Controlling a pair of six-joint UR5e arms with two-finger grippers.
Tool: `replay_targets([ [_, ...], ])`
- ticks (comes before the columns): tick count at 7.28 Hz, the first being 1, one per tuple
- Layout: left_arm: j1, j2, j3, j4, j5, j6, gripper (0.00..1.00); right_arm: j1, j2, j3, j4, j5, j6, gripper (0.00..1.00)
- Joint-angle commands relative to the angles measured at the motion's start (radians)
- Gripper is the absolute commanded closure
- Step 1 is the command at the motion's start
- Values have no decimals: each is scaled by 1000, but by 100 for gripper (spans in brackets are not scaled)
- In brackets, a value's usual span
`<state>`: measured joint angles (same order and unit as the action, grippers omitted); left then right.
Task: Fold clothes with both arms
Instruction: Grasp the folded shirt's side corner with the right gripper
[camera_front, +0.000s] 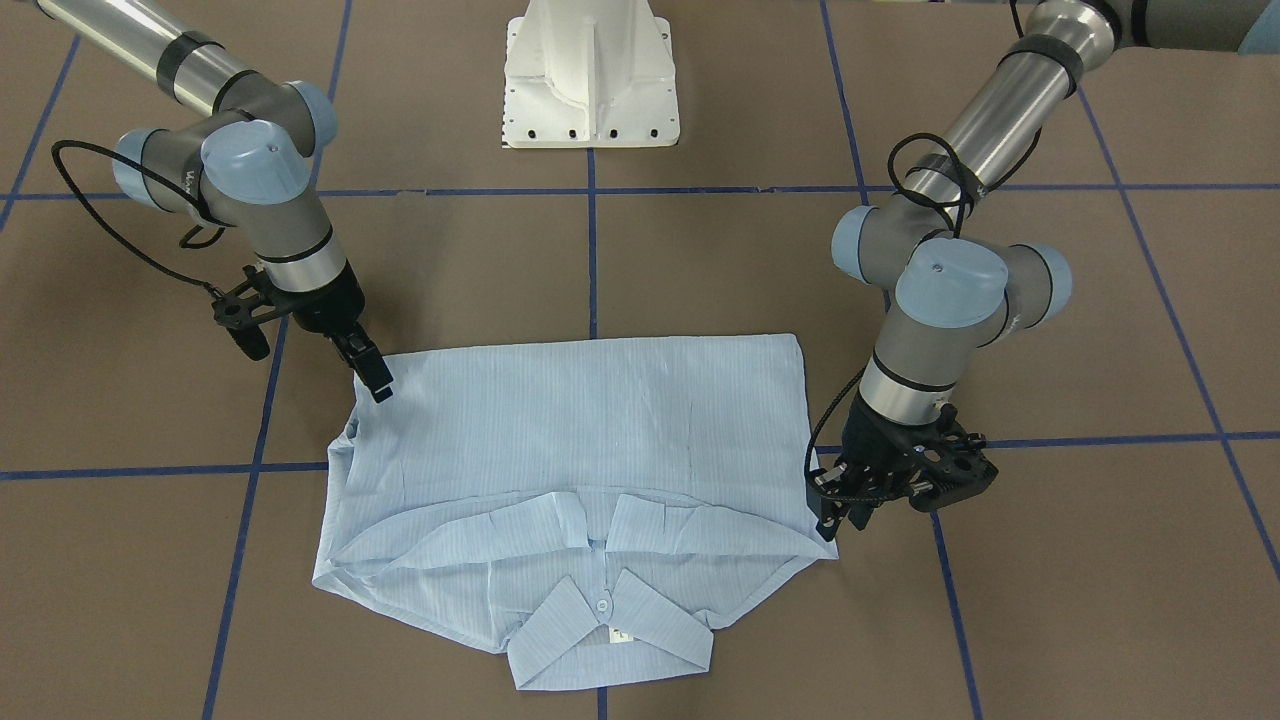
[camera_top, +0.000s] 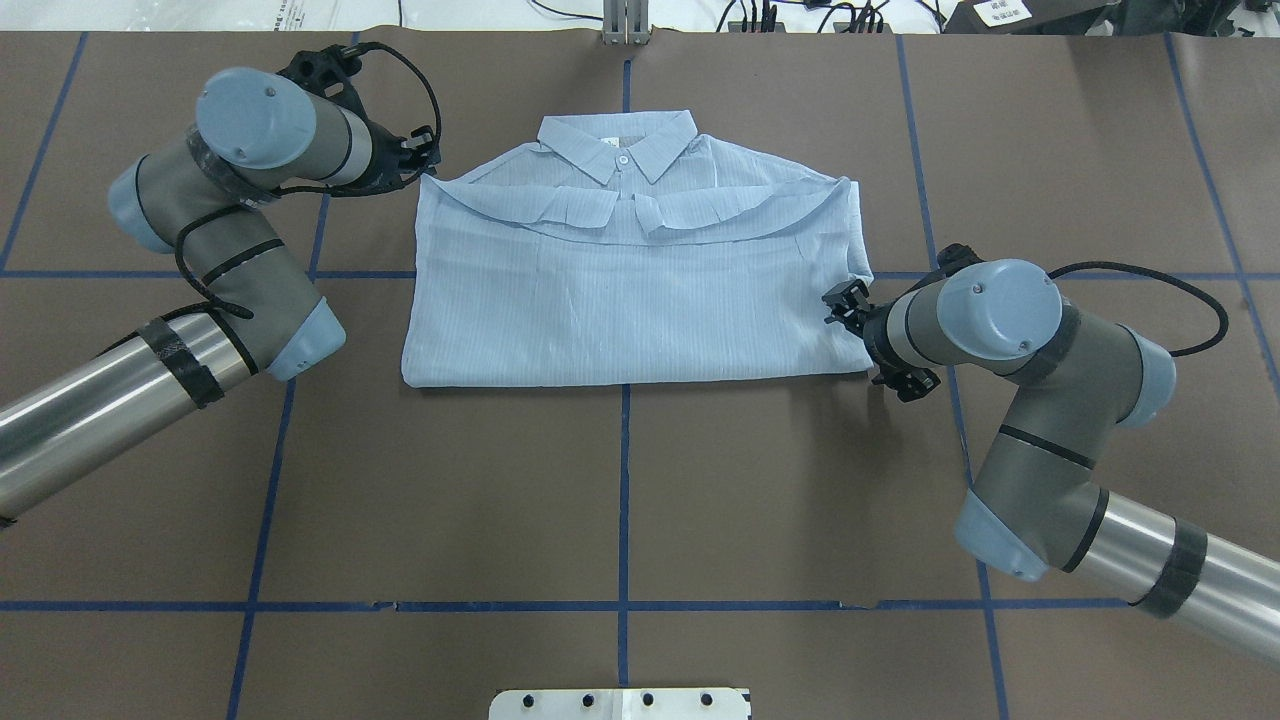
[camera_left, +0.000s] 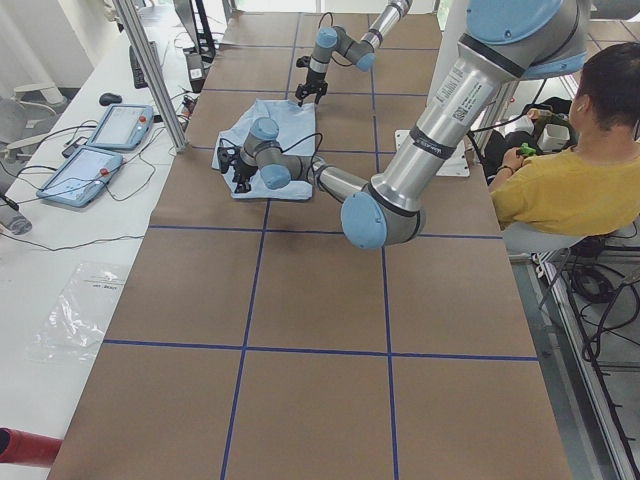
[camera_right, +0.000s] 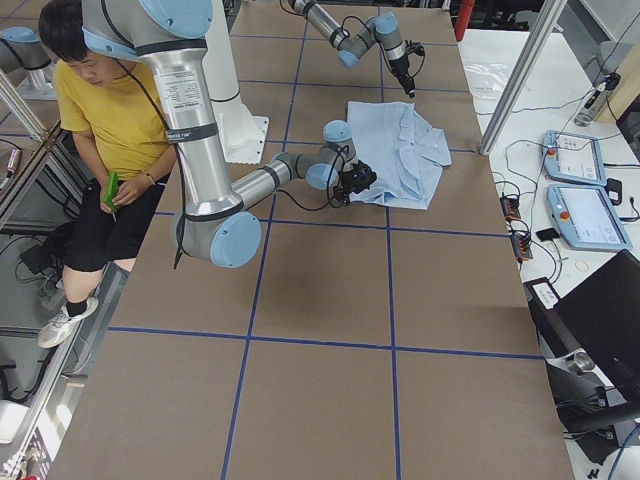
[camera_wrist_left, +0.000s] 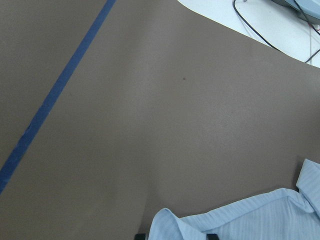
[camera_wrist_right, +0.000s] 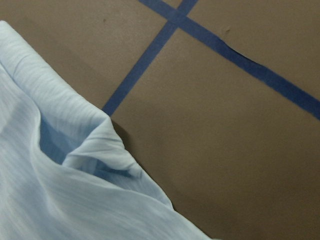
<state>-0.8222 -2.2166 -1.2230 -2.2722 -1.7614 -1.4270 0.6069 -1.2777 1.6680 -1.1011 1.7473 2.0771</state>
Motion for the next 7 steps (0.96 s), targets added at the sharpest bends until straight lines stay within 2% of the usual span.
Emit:
replay_targets([
  [1,0,-2,0,0,-1,-3,50,1,-5,13,1,24,1,99],
  [3,0,0,0,-1,0,-1,50,1,-22,18,4,58,-18,100],
  [5,2,0,0,-1,-1,-1,50,28,-46,85,-5,133,-20,100],
  [7,2,-2,-1,-1,-1,-3,50,36,-167,235,-8,141,-17,100],
])
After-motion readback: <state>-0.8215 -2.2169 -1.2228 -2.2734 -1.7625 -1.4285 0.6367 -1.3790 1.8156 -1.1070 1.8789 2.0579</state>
